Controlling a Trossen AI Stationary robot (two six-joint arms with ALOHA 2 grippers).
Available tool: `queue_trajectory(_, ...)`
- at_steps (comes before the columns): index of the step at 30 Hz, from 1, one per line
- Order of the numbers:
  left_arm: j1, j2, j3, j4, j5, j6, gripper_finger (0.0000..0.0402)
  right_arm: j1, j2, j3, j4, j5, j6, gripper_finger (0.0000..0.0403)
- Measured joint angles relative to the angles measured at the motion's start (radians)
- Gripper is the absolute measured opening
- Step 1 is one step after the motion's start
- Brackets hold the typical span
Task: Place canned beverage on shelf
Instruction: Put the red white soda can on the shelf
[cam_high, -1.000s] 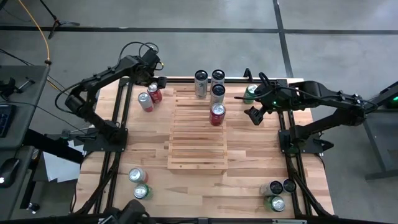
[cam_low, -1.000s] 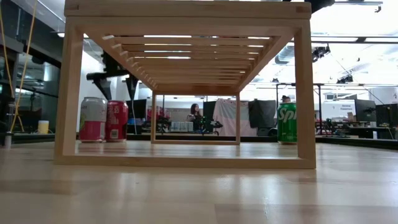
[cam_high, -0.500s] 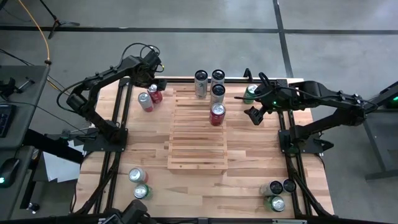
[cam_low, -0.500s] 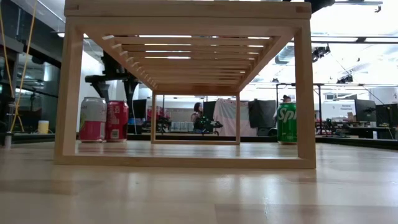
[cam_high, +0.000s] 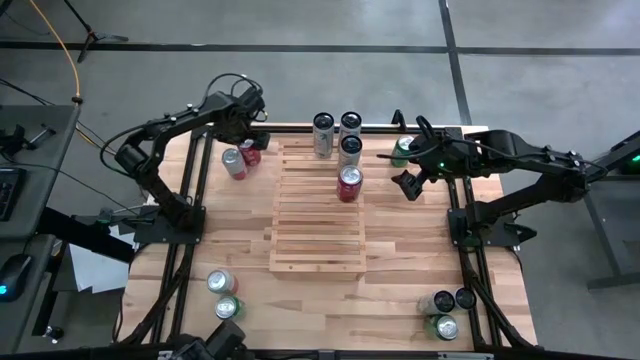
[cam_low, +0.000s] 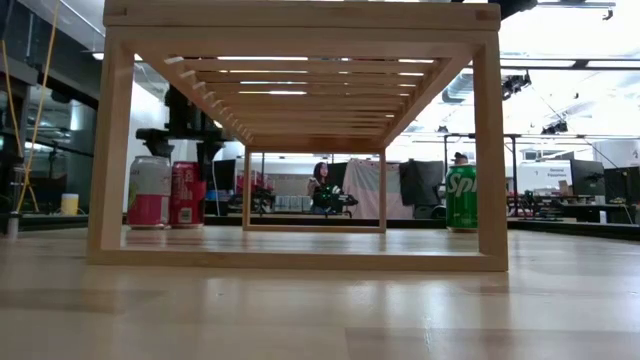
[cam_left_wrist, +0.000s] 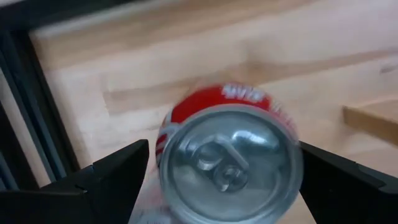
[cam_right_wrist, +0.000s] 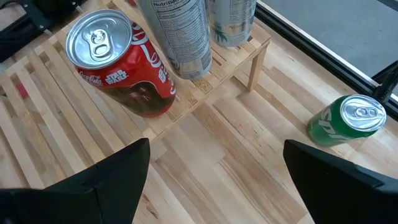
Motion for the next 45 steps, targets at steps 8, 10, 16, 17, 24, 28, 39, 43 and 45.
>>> queue_trajectory(8,-0.008,0.001,0.000,0.015,-0.007,0.033,0.0319,0.000,0.000,0.000,0.000,0.000,0.008,0.0353)
queue_trajectory(10,-0.007,-0.001,0.002,0.002,-0.005,0.034,0.0284,0.000,0.000,0.000,0.000,0.000,0.008,0.0353)
queue_trajectory(16,-0.006,-0.056,0.028,-0.038,-0.029,0.052,0.0278,0.000,0.000,0.000,-0.001,0.000,0.008,0.0353)
queue_trajectory(17,-0.005,-0.075,0.046,-0.033,-0.040,0.052,0.0278,0.000,0.000,0.000,-0.001,0.000,0.008,0.0353)
queue_trajectory(24,0.005,-0.216,0.251,-0.069,-0.069,0.127,0.0278,0.000,0.000,0.000,0.000,0.000,0.007,0.0353)
queue_trajectory(28,-0.051,-0.267,0.417,-0.211,-0.073,0.203,0.0278,0.000,0.000,0.000,0.000,0.000,0.007,0.0353)
queue_trajectory(39,-0.641,-0.277,0.712,-0.401,-0.057,0.113,0.0278,0.000,0.000,0.000,0.001,0.018,-0.013,0.0353)
queue_trajectory(43,-0.810,-0.196,0.742,-0.326,-0.072,0.095,0.0278,0.000,0.000,0.000,0.014,0.018,-0.012,0.0353)
queue_trajectory(45,-0.856,-0.139,0.760,-0.324,-0.074,0.117,0.0278,0.000,0.000,0.001,0.028,0.018,-0.012,0.0353)
